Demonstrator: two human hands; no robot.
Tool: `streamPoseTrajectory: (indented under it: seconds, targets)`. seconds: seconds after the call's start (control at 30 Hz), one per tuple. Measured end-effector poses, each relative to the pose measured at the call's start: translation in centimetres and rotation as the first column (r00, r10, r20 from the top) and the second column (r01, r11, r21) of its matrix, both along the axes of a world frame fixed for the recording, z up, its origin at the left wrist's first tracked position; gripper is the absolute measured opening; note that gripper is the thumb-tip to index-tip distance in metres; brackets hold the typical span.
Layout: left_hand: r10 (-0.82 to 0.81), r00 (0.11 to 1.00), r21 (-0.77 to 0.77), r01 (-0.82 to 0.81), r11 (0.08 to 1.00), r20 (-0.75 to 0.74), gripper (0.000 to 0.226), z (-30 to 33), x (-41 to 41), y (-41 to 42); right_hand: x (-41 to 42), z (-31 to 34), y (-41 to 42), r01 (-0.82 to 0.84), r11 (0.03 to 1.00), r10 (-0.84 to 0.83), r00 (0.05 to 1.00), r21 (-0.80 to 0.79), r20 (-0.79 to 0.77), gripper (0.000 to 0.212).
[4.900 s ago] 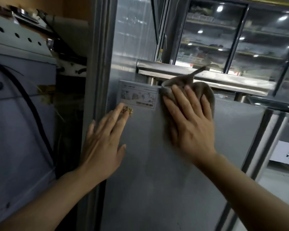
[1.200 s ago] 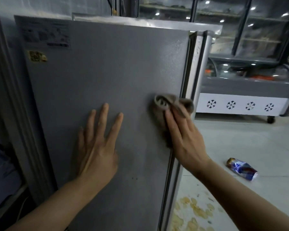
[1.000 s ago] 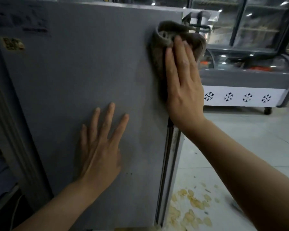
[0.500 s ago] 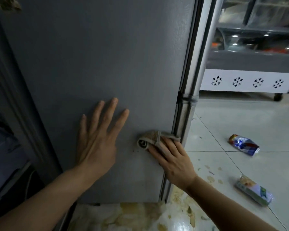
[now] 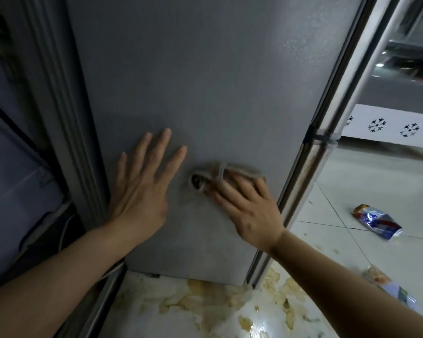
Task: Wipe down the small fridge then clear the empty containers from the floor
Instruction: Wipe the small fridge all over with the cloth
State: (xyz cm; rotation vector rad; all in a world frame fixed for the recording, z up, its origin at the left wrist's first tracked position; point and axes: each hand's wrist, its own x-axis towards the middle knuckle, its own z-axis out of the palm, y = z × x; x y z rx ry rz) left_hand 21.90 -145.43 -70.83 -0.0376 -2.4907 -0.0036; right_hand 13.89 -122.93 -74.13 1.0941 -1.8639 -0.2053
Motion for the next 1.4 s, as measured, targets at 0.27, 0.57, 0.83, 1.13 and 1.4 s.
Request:
streamPoseTrajectory:
  seconds: [0.27, 0.57, 0.83, 1.13, 1.4]
  targets:
    - [0.096, 0.988, 0.081, -0.106, 0.991, 0.121, 0.108, -1.4, 2.1, -4.1, 0.9, 4.4, -1.4, -0.01, 0.999, 0.009, 1.0, 0.037, 0.011, 0.047]
    - [-0.013, 0.992, 0.148, -0.006, 0.989, 0.122, 0.106, -2.0, 2.0, -5.8, 0.8, 2.2, -6.9, -0.052, 0.997, 0.053, 0.999, 0.052, -0.001, 0.05]
    - [-0.185, 0.976, 0.487, 0.106, 0.867, 0.116, 0.094, -2.9, 3.0, -8.0, 0.9, 7.7, -8.6, -0.063, 0.997, 0.064, 0.998, 0.036, -0.028, 0.049]
    - [-0.299, 0.954, 0.686, 0.199, 0.7, 0.027, 0.096, -3.7, 2.7, -8.9, 1.6, 3.6, -11.8, -0.015, 0.974, 0.025, 0.999, 0.227, -0.041, 0.052]
    - [-0.353, 0.935, 0.88, 0.181, 0.438, -0.017, 0.091, -3.4, 3.1, -9.8, 1.6, 10.0, -14.7, -0.015, 0.999, 0.018, 0.997, 0.05, -0.073, 0.051]
